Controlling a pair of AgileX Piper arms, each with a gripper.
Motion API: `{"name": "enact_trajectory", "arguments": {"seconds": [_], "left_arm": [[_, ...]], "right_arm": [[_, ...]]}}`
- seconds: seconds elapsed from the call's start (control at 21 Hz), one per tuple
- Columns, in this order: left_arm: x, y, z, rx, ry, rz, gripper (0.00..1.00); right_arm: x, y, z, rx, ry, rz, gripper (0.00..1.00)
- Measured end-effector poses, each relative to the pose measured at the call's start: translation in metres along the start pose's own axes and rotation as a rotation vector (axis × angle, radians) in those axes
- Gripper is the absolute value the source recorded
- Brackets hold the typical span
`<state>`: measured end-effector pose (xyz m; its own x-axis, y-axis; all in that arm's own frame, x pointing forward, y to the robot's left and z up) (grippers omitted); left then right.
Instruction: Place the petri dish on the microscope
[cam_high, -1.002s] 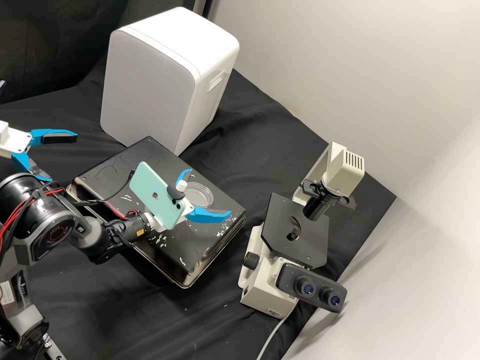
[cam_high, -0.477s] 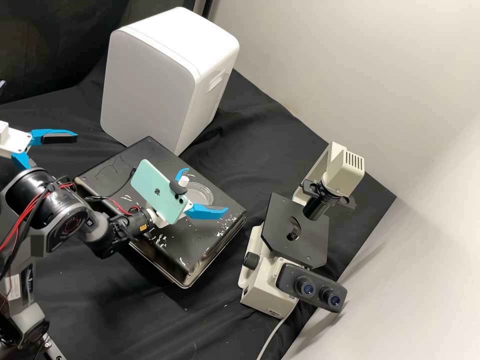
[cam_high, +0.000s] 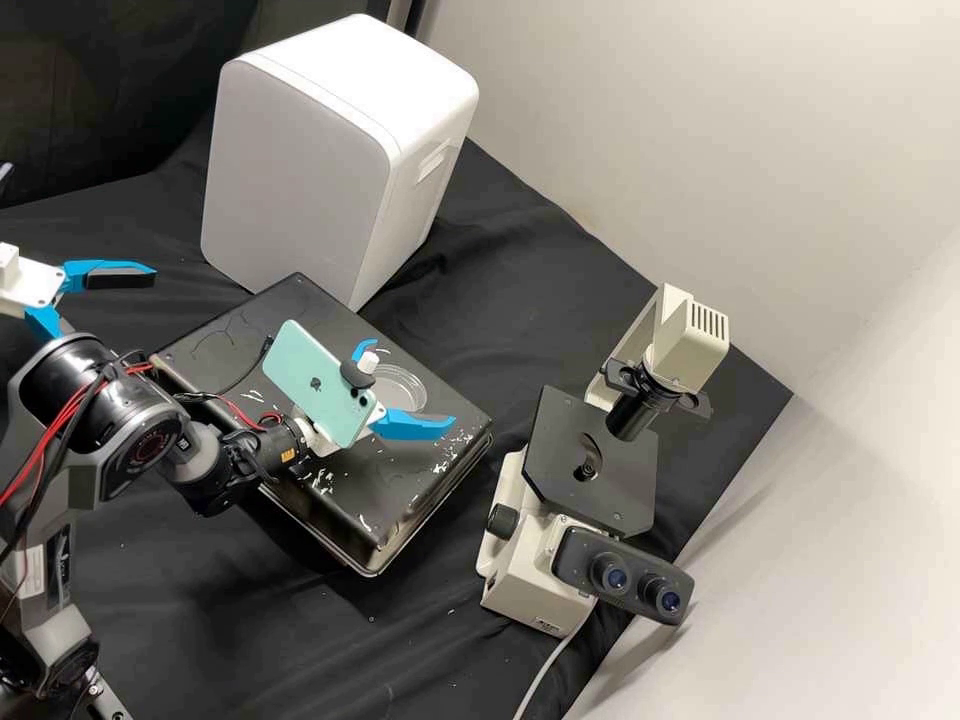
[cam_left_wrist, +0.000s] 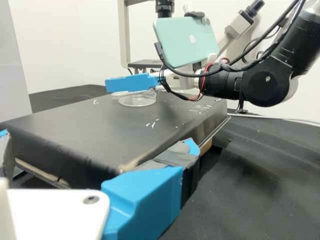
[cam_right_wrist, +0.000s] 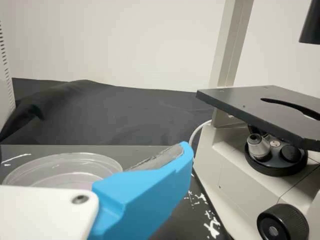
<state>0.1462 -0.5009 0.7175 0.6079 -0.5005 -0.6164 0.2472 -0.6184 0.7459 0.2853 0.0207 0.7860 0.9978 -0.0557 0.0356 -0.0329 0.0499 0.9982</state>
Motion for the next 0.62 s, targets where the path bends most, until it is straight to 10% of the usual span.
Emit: {"name": "enact_trajectory", "arguments": {"seconds": [0.62], "left_arm": [[0.0001,-0.0002,-0.0001,0.001,0.000,-0.001,1.00]], "right_arm": [[0.0002,-0.0009,0.0018,-0.005,-0.009,-0.020,0.00]]}}
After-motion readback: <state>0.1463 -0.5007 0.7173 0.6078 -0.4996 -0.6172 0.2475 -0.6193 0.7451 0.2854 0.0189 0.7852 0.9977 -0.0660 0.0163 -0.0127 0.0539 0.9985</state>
